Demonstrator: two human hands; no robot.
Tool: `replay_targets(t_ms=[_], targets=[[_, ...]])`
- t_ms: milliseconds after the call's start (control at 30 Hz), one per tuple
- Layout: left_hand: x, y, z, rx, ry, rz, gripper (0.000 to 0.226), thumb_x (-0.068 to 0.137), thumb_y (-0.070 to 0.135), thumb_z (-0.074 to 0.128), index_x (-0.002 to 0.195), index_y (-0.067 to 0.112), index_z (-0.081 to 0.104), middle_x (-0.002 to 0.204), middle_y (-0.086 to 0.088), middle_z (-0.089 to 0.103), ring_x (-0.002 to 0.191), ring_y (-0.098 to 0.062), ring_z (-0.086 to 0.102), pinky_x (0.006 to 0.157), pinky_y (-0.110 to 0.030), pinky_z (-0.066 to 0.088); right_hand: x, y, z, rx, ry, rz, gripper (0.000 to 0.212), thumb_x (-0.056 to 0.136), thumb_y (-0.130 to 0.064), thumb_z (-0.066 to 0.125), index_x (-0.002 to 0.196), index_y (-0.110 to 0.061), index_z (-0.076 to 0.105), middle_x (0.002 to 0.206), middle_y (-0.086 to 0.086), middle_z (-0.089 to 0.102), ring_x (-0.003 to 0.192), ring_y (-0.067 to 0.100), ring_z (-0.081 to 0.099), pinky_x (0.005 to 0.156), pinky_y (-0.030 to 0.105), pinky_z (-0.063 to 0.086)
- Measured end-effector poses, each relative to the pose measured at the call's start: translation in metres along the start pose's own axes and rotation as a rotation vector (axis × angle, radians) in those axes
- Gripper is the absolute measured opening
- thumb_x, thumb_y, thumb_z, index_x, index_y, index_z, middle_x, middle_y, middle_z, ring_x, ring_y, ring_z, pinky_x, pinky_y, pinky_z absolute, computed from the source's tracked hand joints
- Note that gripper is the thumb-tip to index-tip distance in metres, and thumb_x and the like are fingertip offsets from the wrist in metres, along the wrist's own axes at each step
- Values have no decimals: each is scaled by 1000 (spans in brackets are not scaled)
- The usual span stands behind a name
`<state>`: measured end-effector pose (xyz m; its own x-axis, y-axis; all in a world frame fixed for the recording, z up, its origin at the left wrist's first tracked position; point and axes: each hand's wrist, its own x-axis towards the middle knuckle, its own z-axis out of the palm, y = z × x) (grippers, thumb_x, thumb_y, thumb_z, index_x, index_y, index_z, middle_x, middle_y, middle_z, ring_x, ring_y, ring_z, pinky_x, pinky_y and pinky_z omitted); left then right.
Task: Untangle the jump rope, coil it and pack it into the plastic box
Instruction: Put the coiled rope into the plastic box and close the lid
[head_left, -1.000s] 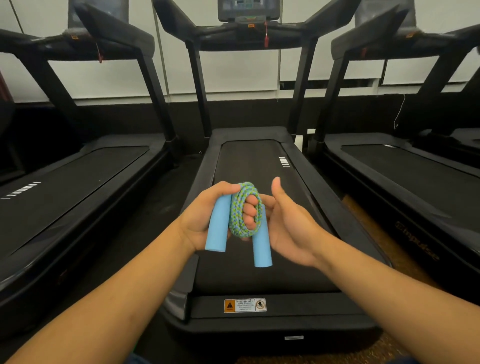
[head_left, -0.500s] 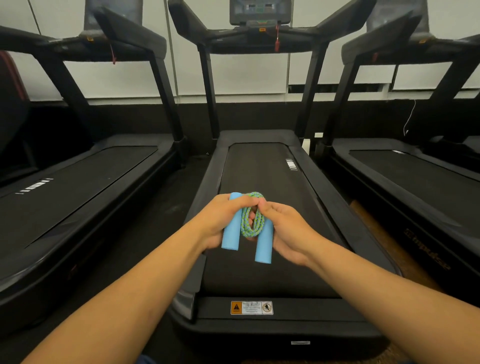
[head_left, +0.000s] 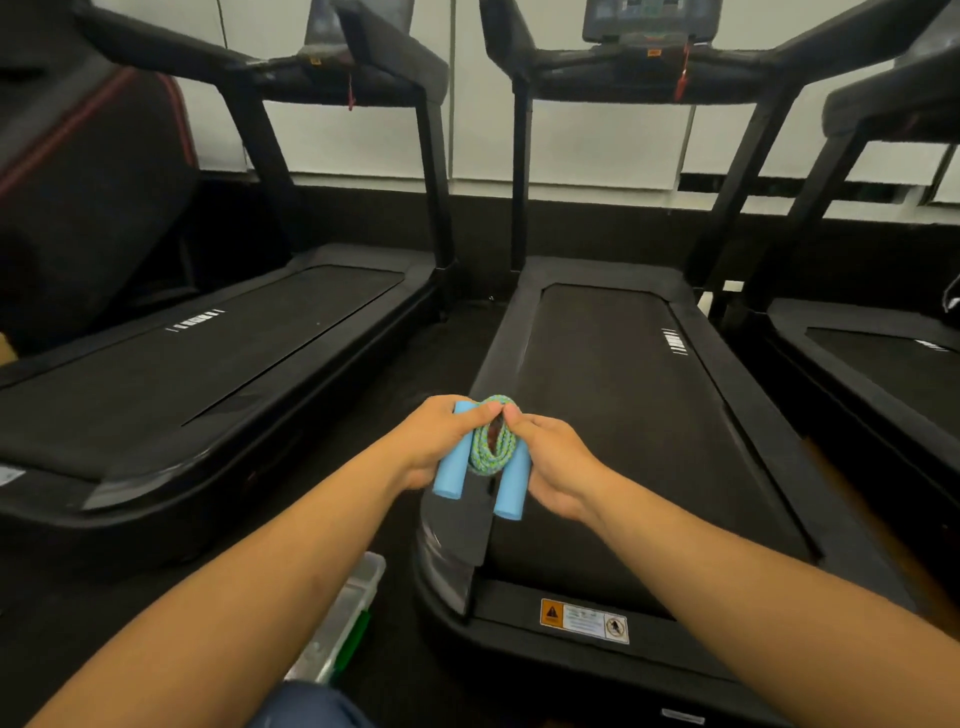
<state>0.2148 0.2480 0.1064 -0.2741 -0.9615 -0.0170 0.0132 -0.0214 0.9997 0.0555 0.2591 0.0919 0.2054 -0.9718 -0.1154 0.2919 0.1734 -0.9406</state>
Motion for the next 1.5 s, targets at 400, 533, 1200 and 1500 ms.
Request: replay_targets(t_ms=[400, 533, 1200, 1500], targets=[[18, -99, -129, -17, 171, -238, 16, 94, 17, 67, 84, 5, 66, 75, -11, 72, 63, -19, 71, 56, -30, 56, 97, 130, 74, 99, 51, 239, 35, 102, -24, 60, 121, 5, 66, 119, 23, 71, 114, 34, 68, 97, 46, 56], [29, -150, -169, -4, 214, -336, 18, 94, 20, 69, 86, 4, 66, 77, -11, 72, 67, -21, 71, 62, -34, 57, 133, 186, 84, 85, 34, 333, 31, 101, -25, 61, 118, 0, 68, 116, 19, 73, 111, 32, 70, 91, 44, 58], [34, -350, -281, 273, 351, -742, 25, 85, 27, 70, 98, 6, 67, 89, -13, 68, 73, -23, 67, 65, -33, 55, 204, 390, 123, 100, 118, 751, 28, 102, -35, 52, 105, -12, 68, 107, 13, 75, 102, 28, 73, 95, 44, 57], [47, -378, -276, 631, 269, -823, 35, 87, 34, 58, 108, 8, 67, 107, -18, 70, 96, -33, 70, 93, -50, 57, 214, 382, 140, -115, 187, 840, 28, 102, -30, 42, 116, -14, 61, 113, 13, 64, 109, 35, 65, 98, 47, 52]])
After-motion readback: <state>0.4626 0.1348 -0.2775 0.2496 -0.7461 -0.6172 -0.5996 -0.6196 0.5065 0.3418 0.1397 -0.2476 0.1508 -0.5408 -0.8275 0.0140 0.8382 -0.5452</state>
